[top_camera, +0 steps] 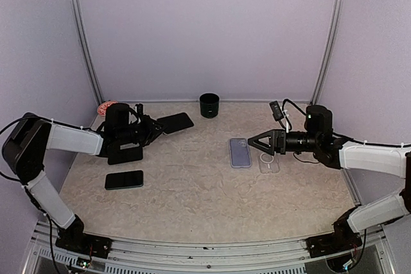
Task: Put the phone into the phone case
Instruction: Place the phone with the phone case at the corner of the board.
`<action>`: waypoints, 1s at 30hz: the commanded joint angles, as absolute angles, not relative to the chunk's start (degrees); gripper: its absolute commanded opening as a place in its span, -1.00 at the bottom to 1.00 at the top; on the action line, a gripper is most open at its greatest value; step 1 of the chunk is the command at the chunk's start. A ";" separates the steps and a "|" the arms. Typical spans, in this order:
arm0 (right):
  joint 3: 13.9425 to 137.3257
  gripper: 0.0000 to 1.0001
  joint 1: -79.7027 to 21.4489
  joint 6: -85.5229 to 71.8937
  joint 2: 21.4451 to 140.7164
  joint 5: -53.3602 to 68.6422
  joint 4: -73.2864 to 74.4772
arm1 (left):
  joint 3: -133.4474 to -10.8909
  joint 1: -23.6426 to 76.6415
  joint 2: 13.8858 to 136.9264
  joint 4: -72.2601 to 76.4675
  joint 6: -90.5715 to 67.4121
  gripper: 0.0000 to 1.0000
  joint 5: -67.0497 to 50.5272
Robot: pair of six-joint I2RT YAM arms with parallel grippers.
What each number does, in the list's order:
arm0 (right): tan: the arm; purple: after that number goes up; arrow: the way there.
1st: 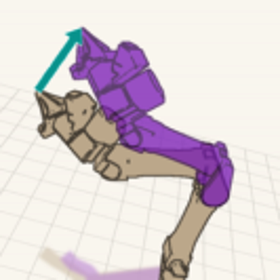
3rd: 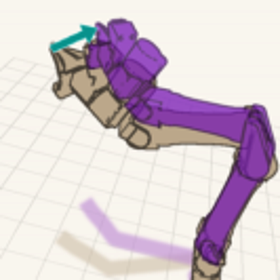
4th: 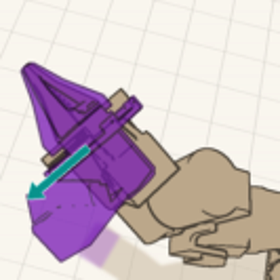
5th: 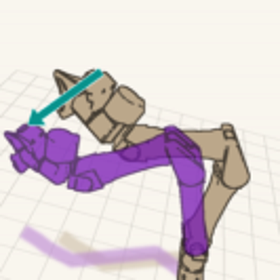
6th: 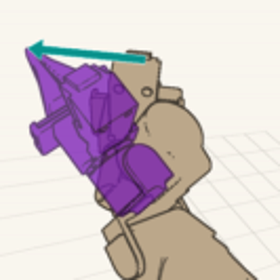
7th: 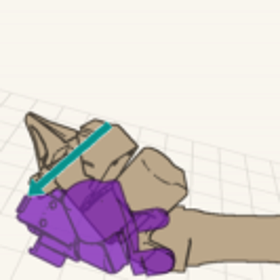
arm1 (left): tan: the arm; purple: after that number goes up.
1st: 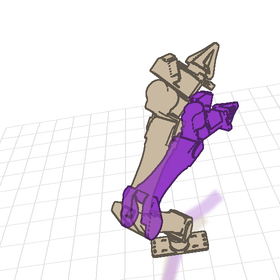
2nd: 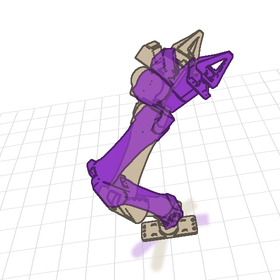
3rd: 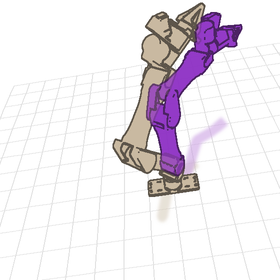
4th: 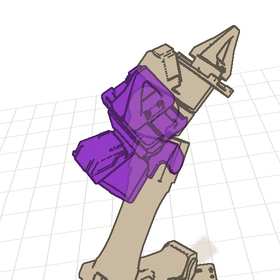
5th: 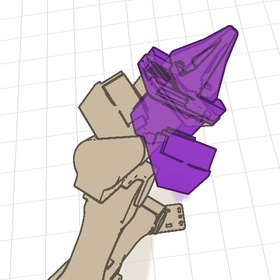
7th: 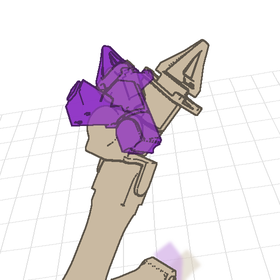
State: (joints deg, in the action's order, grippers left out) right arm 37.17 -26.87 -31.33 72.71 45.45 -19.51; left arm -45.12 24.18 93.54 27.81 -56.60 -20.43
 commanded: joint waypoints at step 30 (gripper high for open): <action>34.81 0.99 -26.44 -31.64 69.74 41.66 -18.26 | -58.80 16.29 106.37 25.92 -68.77 -1.00 -6.64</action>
State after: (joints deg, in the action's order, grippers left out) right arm 35.73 -26.87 -31.22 70.28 42.24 -17.93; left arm -55.72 17.04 106.26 24.34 -65.30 -12.05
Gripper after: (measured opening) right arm 0.996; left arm 0.090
